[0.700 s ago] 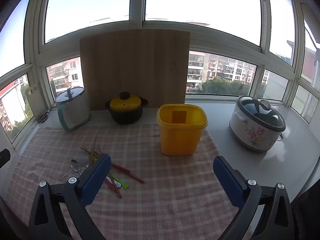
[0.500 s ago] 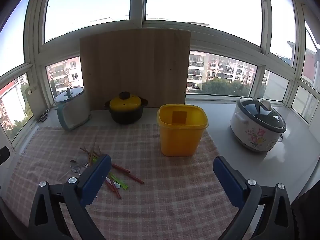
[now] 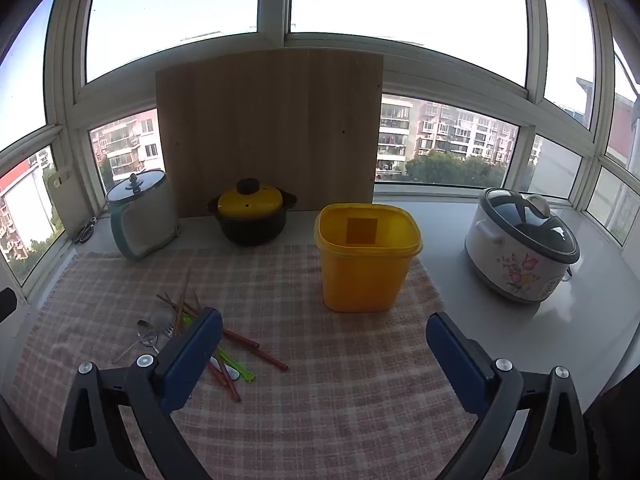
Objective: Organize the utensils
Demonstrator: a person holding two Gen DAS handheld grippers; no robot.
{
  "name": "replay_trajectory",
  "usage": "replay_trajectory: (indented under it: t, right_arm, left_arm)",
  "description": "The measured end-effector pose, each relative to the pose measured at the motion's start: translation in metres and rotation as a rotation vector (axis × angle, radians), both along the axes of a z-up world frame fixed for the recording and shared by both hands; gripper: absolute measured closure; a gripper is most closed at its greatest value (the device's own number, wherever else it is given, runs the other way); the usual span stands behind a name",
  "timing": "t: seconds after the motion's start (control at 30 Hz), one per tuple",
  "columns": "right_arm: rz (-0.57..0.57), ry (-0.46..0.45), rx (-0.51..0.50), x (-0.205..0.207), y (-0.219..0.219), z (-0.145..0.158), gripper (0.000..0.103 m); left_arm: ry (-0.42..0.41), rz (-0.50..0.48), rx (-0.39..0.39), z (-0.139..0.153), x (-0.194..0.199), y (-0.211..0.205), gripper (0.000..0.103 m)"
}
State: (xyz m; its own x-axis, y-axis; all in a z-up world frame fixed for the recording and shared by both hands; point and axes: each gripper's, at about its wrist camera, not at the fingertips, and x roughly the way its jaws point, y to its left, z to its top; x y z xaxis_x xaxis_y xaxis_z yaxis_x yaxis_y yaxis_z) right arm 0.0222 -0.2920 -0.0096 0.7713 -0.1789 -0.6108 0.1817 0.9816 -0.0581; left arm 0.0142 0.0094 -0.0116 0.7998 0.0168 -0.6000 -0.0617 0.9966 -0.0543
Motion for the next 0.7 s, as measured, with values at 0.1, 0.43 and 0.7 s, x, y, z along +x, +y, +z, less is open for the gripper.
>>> replay_trajectory:
  t: [0.1, 0.43, 0.7]
  right_arm:
    - [-0.001, 0.0, 0.003, 0.0012, -0.0001, -0.0013, 0.0]
    - [0.002, -0.001, 0.004, 0.0032, -0.0009, -0.0022, 0.0]
    - [0.001, 0.0, 0.004, 0.0046, -0.0005, -0.0013, 0.0]
  left_arm:
    - [-0.005, 0.003, 0.002, 0.0003, -0.0001, -0.0003, 0.0]
    - [-0.007, 0.004, 0.007, 0.0046, 0.0026, -0.0015, 0.0]
    - [-0.007, 0.0, 0.008, 0.0072, 0.0053, -0.003, 0.0]
